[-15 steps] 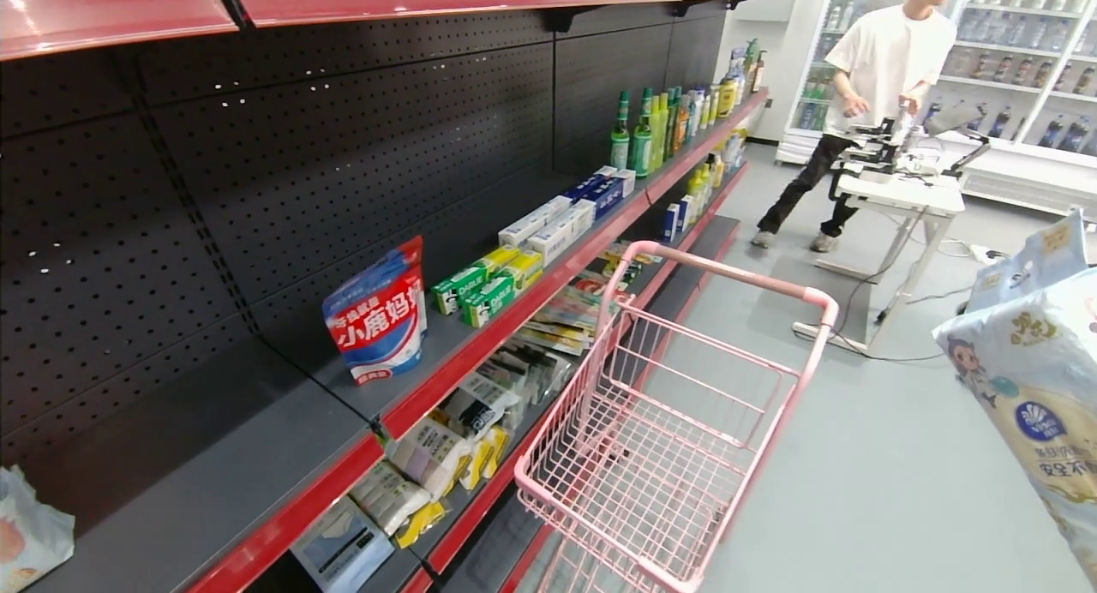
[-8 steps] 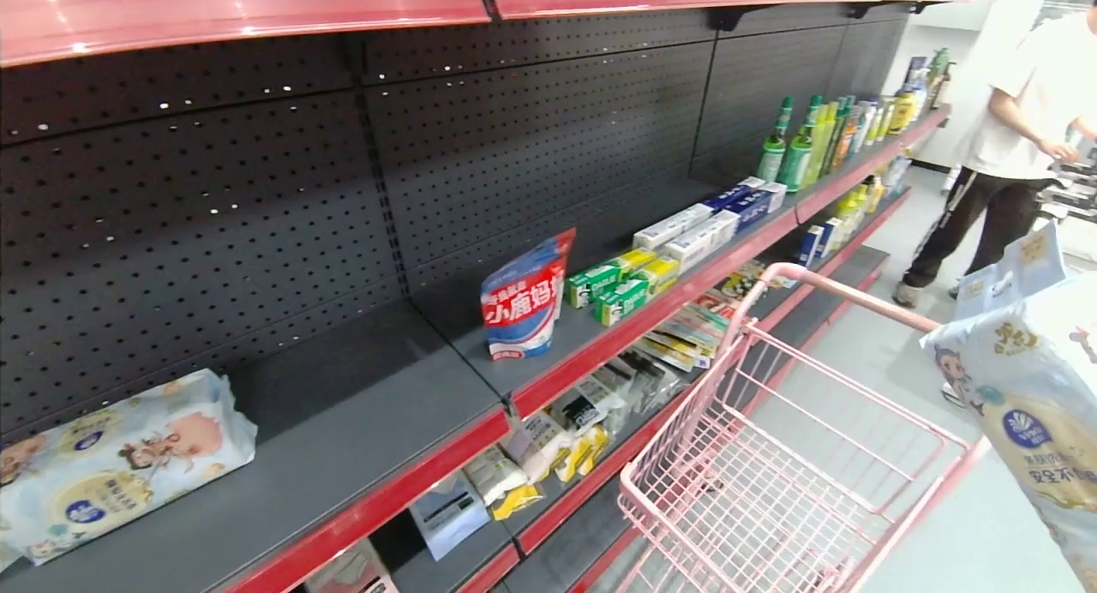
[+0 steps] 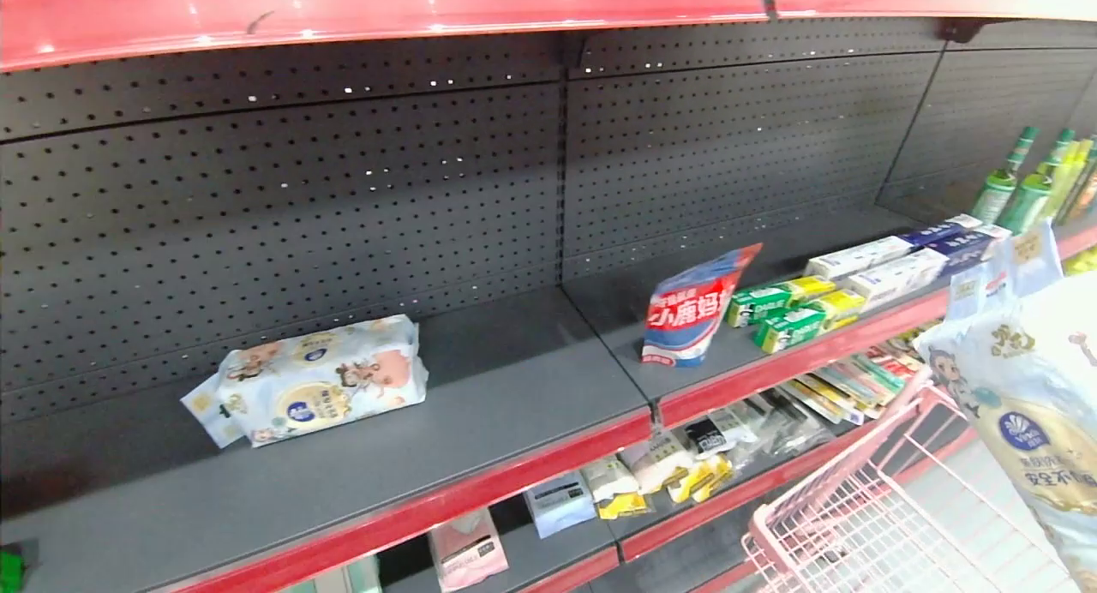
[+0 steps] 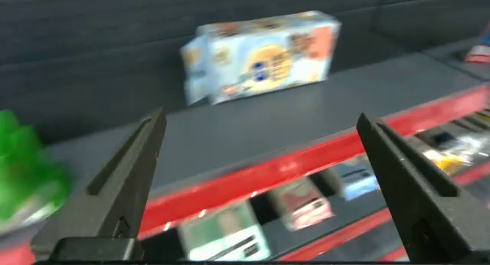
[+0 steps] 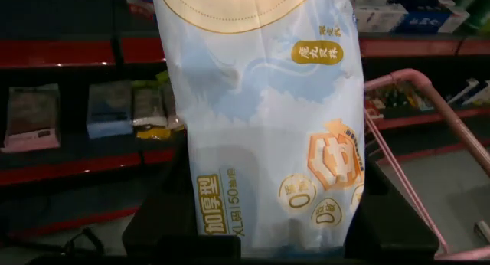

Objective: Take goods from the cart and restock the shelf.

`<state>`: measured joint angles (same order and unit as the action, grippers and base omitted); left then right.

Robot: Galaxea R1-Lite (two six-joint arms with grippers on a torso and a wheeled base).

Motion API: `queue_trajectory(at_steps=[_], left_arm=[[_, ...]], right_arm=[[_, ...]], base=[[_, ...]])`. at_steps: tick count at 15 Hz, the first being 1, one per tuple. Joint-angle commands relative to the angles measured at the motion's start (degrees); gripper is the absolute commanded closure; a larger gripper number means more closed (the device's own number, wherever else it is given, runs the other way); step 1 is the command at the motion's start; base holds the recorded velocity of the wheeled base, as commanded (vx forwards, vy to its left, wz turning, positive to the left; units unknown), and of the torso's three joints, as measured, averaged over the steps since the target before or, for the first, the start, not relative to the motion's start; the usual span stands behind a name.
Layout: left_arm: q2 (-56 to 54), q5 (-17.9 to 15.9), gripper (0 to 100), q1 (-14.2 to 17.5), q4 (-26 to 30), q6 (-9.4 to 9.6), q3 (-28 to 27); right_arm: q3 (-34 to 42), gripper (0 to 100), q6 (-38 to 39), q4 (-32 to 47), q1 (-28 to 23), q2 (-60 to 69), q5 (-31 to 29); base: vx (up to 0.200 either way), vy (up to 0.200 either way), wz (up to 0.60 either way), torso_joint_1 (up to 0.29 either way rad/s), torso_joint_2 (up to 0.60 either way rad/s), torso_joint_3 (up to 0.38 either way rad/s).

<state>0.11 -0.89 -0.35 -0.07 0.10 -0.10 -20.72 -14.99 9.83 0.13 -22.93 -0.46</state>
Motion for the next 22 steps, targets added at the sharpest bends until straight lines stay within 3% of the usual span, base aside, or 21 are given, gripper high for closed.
queue_trajectory(at_steps=[1,7,13,18,22], left_arm=[[-0.02,0.01,0,0.0,-0.01,-0.01,0.01],[0.07,0.01,0,0.0,-0.01,-0.01,-0.08],[0.07,0.01,0,0.09,-0.01,-0.19,0.01],[0.51,-0.08,0,0.0,0.07,0.17,-0.08],[3.76,-0.25,0,-1.67,0.07,0.43,-0.08]], right_arm=[[-0.02,100,-0.03,0.02,0.04,0.08,0.02],[0.07,100,-0.03,0.02,0.04,0.25,0.02],[0.95,100,-1.27,0.19,0.66,7.11,1.96],[4.29,100,-1.27,0.55,1.89,17.66,8.29],[6.31,100,-0.39,0.19,1.8,19.24,9.34]], base=[[0.0,0.0,0.6,-0.002,0.0,-0.002],[0.0,0.0,0.6,0.002,0.0,0.004],[0.0,0.0,0.0,0.0,0.0,0.0],[0.0,0.0,0.0,0.0,0.0,0.0],[0.0,0.0,0.0,0.0,0.0,0.0]])
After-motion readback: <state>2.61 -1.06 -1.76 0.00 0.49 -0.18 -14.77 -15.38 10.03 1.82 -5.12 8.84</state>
